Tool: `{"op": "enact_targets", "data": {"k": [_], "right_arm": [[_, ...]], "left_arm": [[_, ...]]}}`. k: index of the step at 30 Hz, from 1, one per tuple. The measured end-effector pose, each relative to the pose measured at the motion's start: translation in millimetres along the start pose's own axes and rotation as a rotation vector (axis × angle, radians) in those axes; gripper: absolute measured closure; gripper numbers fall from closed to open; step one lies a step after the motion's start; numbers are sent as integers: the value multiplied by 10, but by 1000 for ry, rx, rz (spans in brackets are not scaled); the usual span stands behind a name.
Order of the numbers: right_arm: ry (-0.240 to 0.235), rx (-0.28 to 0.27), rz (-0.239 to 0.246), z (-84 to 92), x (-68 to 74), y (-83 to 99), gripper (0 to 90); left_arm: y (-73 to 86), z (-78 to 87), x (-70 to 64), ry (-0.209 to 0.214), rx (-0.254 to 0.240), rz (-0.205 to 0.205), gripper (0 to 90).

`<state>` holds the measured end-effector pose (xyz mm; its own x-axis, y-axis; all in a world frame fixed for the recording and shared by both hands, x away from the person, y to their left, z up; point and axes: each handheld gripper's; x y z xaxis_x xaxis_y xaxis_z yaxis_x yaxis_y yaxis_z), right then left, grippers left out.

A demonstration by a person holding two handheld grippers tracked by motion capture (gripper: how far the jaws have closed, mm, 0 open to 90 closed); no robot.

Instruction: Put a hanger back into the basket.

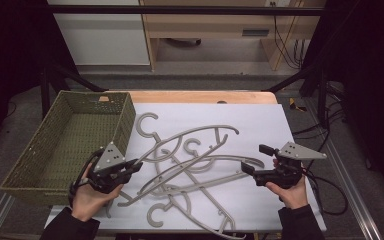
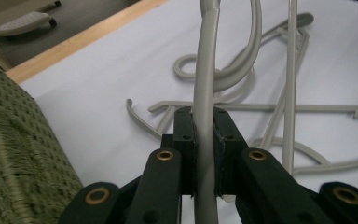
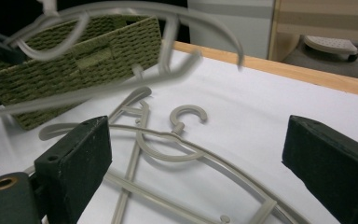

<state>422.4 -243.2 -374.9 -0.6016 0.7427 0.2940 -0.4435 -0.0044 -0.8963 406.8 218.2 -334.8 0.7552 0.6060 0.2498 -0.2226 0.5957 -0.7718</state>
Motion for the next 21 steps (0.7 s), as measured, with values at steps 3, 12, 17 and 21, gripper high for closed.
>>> {"op": "enact_targets", "data": {"k": [3,12,17,21], "right_arm": [[15,-12,-10,25,-18,22,65],[48,-11,-31,37,-59,74,49],[60,-13,-28,39,-67,84,47],[72,-10,-36,32,-72,97,45]], "left_arm": [[-42,91,84,-26,-29,17,820],[-117,244,429,-110,-31,28,820],[-119,281,621,-141,-31,45,819],[-111,349,818,-188,-29,44,819]]}}
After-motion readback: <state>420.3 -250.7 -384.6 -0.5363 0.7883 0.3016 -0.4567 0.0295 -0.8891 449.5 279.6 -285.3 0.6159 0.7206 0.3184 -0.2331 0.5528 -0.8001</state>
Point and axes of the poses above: each handheld gripper's, and its own axes: z roughly backward along the jaws, y roughly out of its underside, x roughly to its left, and after that the axes turned 10 degrees about -z, right-handed
